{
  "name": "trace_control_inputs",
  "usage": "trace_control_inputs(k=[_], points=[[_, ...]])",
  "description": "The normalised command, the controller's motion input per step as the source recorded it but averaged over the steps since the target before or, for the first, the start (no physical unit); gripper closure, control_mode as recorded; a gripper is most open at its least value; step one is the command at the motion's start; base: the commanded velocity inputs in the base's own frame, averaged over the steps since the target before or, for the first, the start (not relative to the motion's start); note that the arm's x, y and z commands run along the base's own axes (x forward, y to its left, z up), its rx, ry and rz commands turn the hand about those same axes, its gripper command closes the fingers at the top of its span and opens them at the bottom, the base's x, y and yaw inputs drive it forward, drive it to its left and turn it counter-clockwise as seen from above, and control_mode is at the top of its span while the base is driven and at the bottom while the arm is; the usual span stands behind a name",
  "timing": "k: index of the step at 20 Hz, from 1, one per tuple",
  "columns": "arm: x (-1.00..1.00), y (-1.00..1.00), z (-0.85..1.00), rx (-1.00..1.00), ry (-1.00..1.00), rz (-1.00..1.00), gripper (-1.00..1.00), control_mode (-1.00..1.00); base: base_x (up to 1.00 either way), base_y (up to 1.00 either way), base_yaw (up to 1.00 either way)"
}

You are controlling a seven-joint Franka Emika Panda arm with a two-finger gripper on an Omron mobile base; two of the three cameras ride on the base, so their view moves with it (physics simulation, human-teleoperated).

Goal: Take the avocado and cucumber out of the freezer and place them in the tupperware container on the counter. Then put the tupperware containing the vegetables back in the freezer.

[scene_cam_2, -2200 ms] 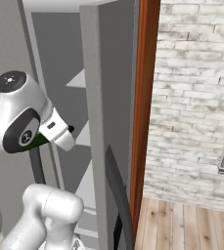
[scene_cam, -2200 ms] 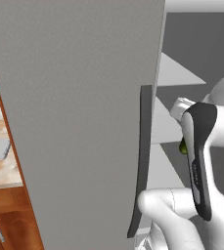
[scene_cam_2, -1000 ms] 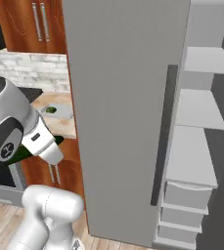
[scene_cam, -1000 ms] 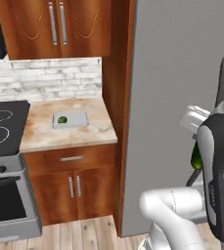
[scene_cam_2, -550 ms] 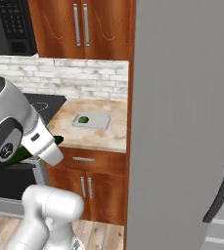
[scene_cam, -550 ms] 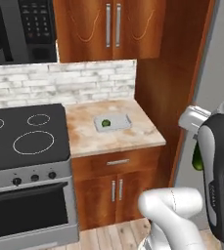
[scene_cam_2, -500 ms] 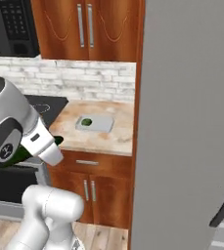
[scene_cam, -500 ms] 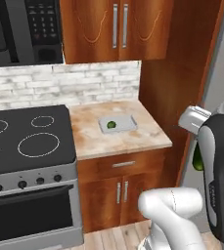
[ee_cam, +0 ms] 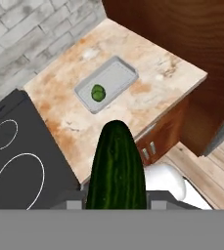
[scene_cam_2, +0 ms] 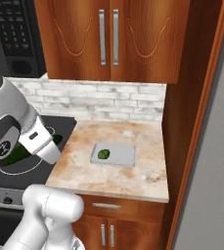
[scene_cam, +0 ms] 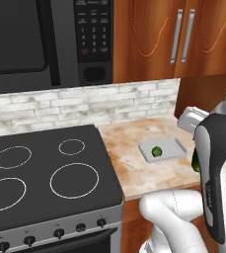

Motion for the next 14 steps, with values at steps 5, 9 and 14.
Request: trace_control_inputs(k=[5,9,14], points=[[0.81,-0.10,-0.36,-0.04,0.07,-0.07,1.00,-1.00,0.00,0.00,0.00],[0.69,-0.47,-0.55,-0.02,0.01,-0.02,1.00,-1.00,0.00,0.00,0.00],[0.60,-0.56,-0.57,0.00,0.00,0.00,1.00,-1.00,0.00,0.00,0.00]])
